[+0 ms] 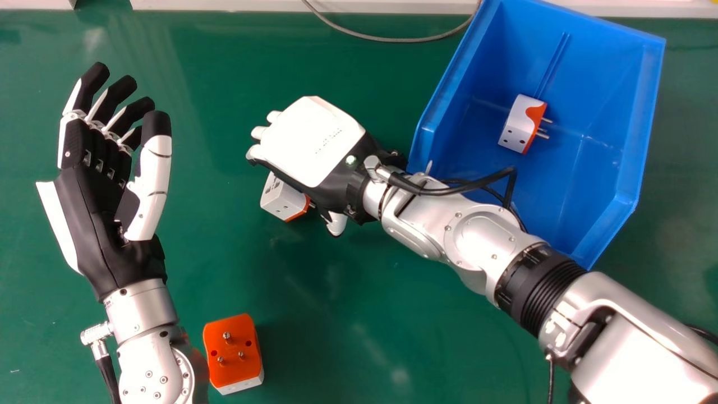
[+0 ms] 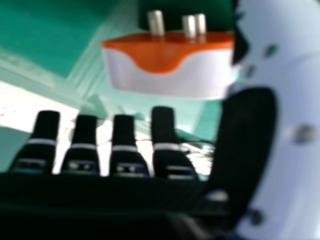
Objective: Pick all objects and put in blue box
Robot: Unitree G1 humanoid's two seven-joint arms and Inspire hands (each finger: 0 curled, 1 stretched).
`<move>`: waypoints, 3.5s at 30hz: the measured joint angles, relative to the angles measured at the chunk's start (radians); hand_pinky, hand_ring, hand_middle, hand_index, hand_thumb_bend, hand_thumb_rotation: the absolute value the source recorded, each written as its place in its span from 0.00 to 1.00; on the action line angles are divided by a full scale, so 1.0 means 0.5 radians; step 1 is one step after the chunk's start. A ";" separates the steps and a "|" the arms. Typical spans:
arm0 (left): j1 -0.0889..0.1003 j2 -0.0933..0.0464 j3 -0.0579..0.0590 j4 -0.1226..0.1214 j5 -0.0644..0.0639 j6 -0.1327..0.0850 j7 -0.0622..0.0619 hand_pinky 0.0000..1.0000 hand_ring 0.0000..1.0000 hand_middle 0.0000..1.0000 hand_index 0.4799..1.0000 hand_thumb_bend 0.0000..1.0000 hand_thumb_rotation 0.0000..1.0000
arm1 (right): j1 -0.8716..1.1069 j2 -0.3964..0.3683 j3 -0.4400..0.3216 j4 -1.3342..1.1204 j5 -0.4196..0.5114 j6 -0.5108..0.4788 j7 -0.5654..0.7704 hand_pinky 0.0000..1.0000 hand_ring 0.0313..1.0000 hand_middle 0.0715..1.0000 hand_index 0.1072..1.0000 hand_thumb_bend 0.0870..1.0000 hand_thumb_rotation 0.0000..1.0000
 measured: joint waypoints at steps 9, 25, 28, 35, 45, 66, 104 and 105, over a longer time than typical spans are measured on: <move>-0.008 -0.004 0.000 0.011 0.004 -0.023 0.015 0.65 0.71 0.77 0.63 0.62 0.41 | -0.072 0.061 0.084 0.173 -0.002 -0.022 -0.025 0.75 0.84 0.84 0.76 0.73 0.03; -0.008 -0.022 0.002 0.012 0.004 -0.039 0.025 0.64 0.70 0.77 0.61 0.62 0.41 | -0.207 0.192 0.159 0.415 0.003 -0.064 -0.030 0.76 0.86 0.87 0.81 0.73 0.08; -0.007 -0.022 0.005 0.012 0.004 -0.039 0.025 0.64 0.70 0.77 0.61 0.62 0.41 | -0.232 0.210 0.160 0.441 0.003 -0.066 -0.030 0.76 0.87 0.87 0.81 0.73 0.08; -0.001 -0.021 0.005 -0.003 0.003 -0.038 0.025 0.65 0.71 0.77 0.62 0.62 0.41 | -0.287 0.237 0.159 0.519 0.006 -0.074 -0.038 0.76 0.88 0.88 0.81 0.72 0.09; 0.007 -0.021 0.006 -0.028 -0.013 -0.038 0.024 0.64 0.70 0.77 0.61 0.63 0.41 | -0.343 0.237 0.161 0.612 0.012 -0.094 -0.097 0.76 0.87 0.86 0.78 0.70 0.07; 0.019 -0.022 0.006 -0.044 -0.020 -0.028 0.020 0.64 0.70 0.77 0.61 0.64 0.40 | -0.346 0.227 0.203 0.638 0.010 -0.156 -0.271 0.55 0.62 0.62 0.51 0.59 0.05; 0.025 -0.058 0.037 -0.039 -0.022 -0.028 0.013 0.64 0.70 0.77 0.60 0.64 0.40 | -0.314 0.207 0.189 0.660 0.145 -0.295 -0.508 0.33 0.38 0.43 0.47 0.47 0.00; 0.025 -0.058 0.037 -0.038 -0.022 -0.028 0.012 0.64 0.70 0.77 0.60 0.64 0.40 | -0.314 0.207 0.189 0.659 0.145 -0.292 -0.508 0.34 0.38 0.44 0.47 0.47 0.00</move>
